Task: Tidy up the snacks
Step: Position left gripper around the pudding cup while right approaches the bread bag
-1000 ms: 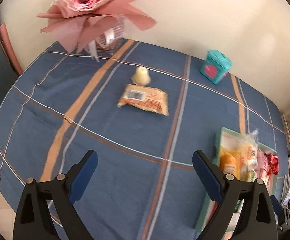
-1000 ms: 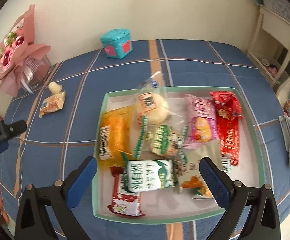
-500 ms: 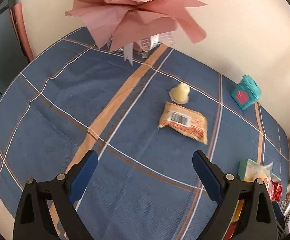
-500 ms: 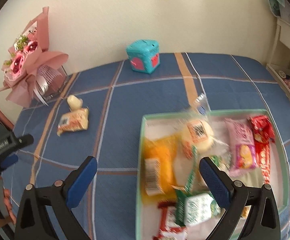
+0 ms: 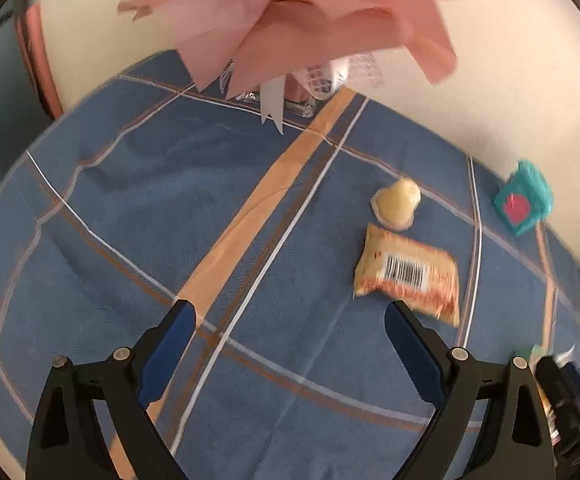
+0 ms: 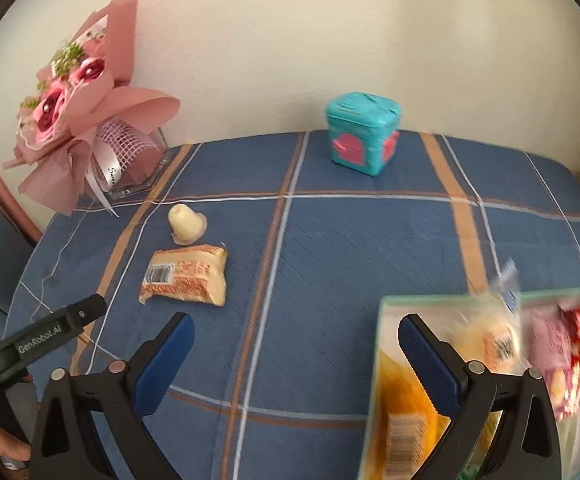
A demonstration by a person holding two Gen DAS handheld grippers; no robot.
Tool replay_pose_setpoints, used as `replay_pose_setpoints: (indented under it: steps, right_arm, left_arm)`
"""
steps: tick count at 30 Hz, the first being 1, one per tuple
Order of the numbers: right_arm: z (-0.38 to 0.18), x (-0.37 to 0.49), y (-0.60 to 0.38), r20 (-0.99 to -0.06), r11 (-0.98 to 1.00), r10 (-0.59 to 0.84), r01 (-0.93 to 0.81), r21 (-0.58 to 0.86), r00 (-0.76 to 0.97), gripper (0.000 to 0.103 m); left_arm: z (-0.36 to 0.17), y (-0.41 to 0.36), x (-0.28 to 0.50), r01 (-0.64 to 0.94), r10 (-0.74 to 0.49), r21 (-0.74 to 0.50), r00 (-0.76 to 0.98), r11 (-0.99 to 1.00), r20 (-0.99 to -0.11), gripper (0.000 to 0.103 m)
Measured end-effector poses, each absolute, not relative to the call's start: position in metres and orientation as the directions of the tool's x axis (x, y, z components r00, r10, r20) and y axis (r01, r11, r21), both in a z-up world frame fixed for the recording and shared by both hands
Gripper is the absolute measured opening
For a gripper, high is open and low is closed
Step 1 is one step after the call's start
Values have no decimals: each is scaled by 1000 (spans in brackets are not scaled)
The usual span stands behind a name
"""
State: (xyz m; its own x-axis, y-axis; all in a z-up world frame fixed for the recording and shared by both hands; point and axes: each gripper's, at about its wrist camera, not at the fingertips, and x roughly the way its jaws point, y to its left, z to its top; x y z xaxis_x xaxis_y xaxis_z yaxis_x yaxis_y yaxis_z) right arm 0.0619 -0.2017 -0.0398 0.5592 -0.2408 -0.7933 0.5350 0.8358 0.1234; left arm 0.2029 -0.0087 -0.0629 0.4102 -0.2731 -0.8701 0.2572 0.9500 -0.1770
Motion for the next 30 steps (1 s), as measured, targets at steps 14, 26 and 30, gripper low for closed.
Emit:
replay_pose_setpoints:
  steps: [14, 26, 30]
  right_arm:
    - [-73, 138, -198, -827, 921, -85, 361, 148, 556, 103]
    - [-92, 198, -215, -852, 946, 11, 269, 178, 524, 88]
    - [-94, 211, -210, -840, 949, 75, 220, 226, 538, 77]
  left_arm:
    - [-77, -27, 258, 407, -305, -146, 358, 901, -882, 96]
    - [-105, -17, 273, 438, -351, -203, 288, 876, -891, 96]
    - [-108, -5, 275, 419, -367, -229, 285, 879, -886, 96]
